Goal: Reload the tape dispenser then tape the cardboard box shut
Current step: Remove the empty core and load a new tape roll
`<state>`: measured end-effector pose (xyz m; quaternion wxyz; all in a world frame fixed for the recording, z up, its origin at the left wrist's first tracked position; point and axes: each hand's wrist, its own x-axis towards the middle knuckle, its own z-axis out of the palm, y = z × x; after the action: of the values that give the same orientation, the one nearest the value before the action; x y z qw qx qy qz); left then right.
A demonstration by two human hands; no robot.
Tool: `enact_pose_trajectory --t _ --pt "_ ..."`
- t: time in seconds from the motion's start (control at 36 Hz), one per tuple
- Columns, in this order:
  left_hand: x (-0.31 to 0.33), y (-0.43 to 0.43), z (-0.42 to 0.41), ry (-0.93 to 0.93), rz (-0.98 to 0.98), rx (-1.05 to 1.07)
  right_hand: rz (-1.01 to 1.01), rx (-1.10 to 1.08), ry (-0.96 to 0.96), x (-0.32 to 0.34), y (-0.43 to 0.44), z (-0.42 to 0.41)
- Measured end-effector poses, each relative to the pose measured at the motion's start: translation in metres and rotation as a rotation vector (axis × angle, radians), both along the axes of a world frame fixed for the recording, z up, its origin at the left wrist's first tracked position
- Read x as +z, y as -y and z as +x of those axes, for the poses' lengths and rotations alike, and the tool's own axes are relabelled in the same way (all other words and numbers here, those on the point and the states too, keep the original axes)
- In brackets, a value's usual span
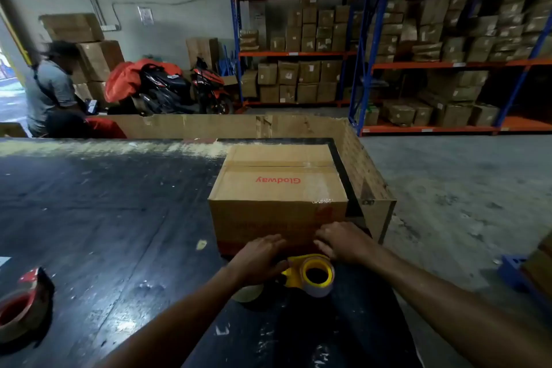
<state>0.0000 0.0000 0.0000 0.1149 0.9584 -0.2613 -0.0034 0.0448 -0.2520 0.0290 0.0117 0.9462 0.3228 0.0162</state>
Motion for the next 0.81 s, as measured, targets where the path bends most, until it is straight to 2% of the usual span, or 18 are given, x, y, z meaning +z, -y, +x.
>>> enact_pose_trajectory --t 0.14,0.31,0.42,0.53,0.64,0.72,0.81 --pt "-0.011 0.004 -0.012 -0.178 0.128 0.043 -0.069 -0.071 -0.233 -0.03 -0.001 -0.011" --pt "-0.024 0.011 -0.017 -0.151 0.179 0.092 0.005 -0.141 -0.326 -0.045 -0.001 -0.017" --pt "-0.033 0.009 -0.019 -0.106 0.124 0.037 -0.003 -0.153 -0.423 -0.044 -0.001 -0.018" --pt "-0.038 0.008 -0.028 0.008 0.052 -0.008 0.008 -0.136 -0.53 -0.033 0.002 -0.018" --pt "-0.028 0.006 -0.041 0.238 -0.082 -0.066 0.039 -0.119 -0.624 -0.015 0.002 -0.016" --pt "-0.019 0.002 -0.043 0.395 -0.171 -0.081 0.014 -0.072 -0.563 0.007 0.0 -0.014" --pt "-0.007 0.002 -0.046 0.489 -0.378 -0.014 0.031 -0.019 -0.414 0.036 -0.001 -0.013"
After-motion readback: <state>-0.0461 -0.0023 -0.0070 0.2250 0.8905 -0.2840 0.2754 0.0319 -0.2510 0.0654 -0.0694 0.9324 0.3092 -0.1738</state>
